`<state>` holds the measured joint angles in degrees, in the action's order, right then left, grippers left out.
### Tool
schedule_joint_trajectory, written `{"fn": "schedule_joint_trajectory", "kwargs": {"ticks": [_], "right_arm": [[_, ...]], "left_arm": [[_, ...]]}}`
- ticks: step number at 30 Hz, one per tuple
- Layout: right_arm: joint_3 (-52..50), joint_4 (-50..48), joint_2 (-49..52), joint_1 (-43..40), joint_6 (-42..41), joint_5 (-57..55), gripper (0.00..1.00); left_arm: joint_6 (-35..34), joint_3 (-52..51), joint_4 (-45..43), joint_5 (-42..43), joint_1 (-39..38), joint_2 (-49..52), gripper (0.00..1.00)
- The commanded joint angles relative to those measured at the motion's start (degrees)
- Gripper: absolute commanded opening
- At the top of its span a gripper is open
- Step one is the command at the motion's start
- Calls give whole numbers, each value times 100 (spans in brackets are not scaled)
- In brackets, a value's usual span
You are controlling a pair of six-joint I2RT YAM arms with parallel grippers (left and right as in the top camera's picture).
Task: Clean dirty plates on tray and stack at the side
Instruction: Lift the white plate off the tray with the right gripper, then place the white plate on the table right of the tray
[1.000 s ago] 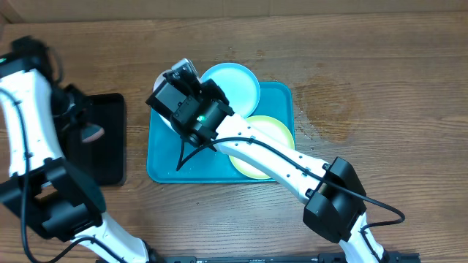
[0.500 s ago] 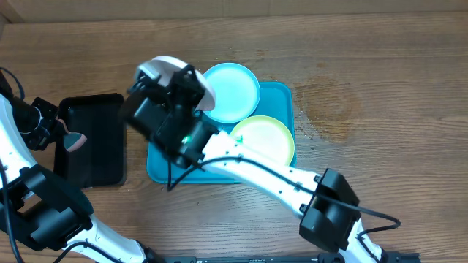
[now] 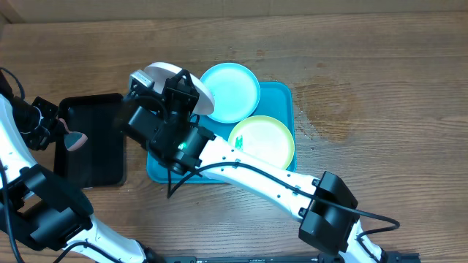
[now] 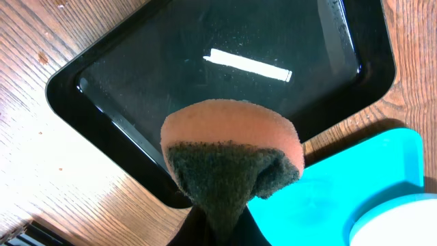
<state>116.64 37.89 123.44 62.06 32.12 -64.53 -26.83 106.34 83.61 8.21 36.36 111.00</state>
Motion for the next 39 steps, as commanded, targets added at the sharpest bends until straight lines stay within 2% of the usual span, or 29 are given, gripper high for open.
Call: {"fn": "schedule_joint_trajectory", "kwargs": {"ticks": [1, 3, 5, 7, 9, 13, 14, 18, 20, 21, 25, 28, 33, 39], "right_arm": [[149, 737, -28, -227, -205, 2013, 4], [151, 426, -33, -229, -15, 890, 4], [151, -680, -35, -203, 101, -750, 4], [151, -1725, -35, -186, 516, -1344, 4], [151, -1554, -35, -170, 739, -789, 4], [149, 629, -20, -195, 815, 1547, 4], [149, 737, -17, -216, 535, 1690, 4], [184, 420, -142, -474, -1528, 894, 4], [267, 691, -317, -739, -2020, 1445, 4], [326, 925, -446, -933, -2175, 2085, 4], [525, 1779, -914, -2017, -2756, 4863, 4], [533, 2389, -1088, -3064, -2940, 6376, 4], [446, 3593, -1025, -4782, -2940, 6819, 4], [-74, 3895, -973, -6443, -2935, 7241, 4]], "left_arm": [[109, 105, 20, 85, -37, -195, 4], [109, 105, 17, 85, -39, -195, 4], [109, 105, 17, 85, -39, -195, 4], [109, 105, 20, 87, -39, -195, 4], [111, 105, 22, 85, -39, -195, 4], [111, 105, 61, 85, -39, -195, 4], [111, 105, 61, 85, -39, -195, 4], [111, 105, 48, 85, -39, -195, 4], [111, 105, 48, 85, -39, -195, 4], [111, 105, 48, 85, -39, -195, 4], [111, 105, 46, 85, -39, -195, 4], [111, 105, 35, 85, -39, -195, 4], [111, 105, 35, 85, -39, -195, 4], [111, 105, 11, 83, -74, -195, 4]]}}
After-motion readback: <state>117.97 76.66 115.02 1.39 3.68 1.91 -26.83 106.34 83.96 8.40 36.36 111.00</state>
